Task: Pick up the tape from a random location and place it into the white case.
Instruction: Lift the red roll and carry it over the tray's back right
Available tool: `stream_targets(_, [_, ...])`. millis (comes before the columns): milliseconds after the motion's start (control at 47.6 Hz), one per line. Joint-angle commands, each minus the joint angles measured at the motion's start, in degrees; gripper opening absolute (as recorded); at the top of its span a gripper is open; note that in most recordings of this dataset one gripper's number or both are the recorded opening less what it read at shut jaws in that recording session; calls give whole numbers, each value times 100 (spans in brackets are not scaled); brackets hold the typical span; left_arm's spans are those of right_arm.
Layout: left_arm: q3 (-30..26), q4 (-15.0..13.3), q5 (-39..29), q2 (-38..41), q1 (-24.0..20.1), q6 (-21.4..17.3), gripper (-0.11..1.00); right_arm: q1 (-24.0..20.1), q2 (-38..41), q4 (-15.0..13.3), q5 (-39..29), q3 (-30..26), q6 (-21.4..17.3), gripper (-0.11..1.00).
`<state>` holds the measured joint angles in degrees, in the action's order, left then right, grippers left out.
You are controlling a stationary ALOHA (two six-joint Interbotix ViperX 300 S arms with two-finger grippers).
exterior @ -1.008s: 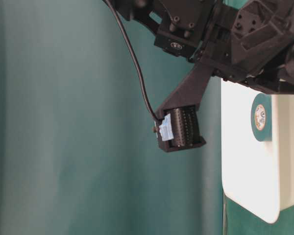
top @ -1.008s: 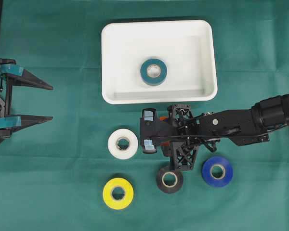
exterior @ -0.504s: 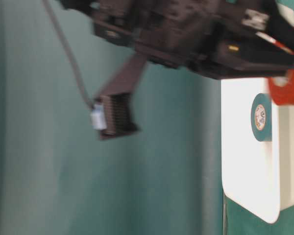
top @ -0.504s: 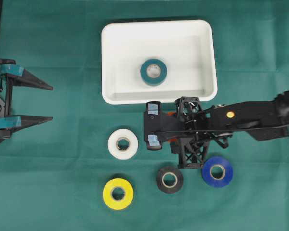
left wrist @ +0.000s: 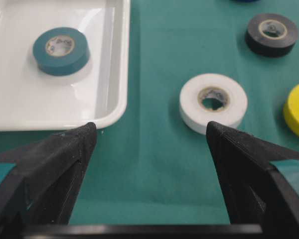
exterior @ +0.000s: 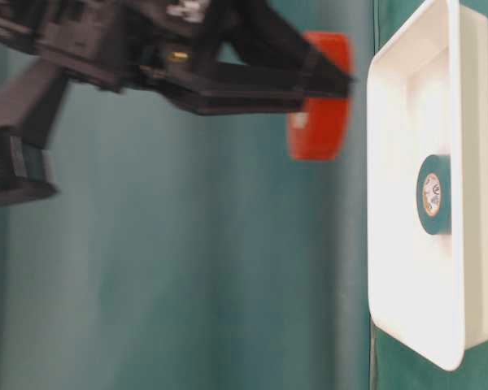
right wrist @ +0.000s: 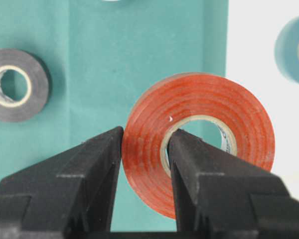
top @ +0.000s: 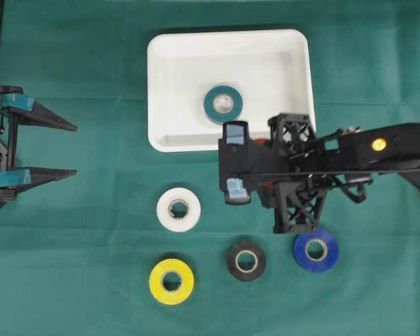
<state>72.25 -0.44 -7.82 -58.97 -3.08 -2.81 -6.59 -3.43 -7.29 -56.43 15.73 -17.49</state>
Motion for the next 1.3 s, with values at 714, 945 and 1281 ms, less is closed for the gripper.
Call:
stream_targets(714, [-18,0,62,44,-18,9,90,-9,-325,-97,-264,-290,-44,31])
stream_targets(945, [-9,-9,62,53,-18,9,90,-9,-325,-97,-264,-281,-44,31])
stream_targets(1281, [0,-9,53,53,-18,9,90,-9,-325,-132,-255,-264,-53,31])
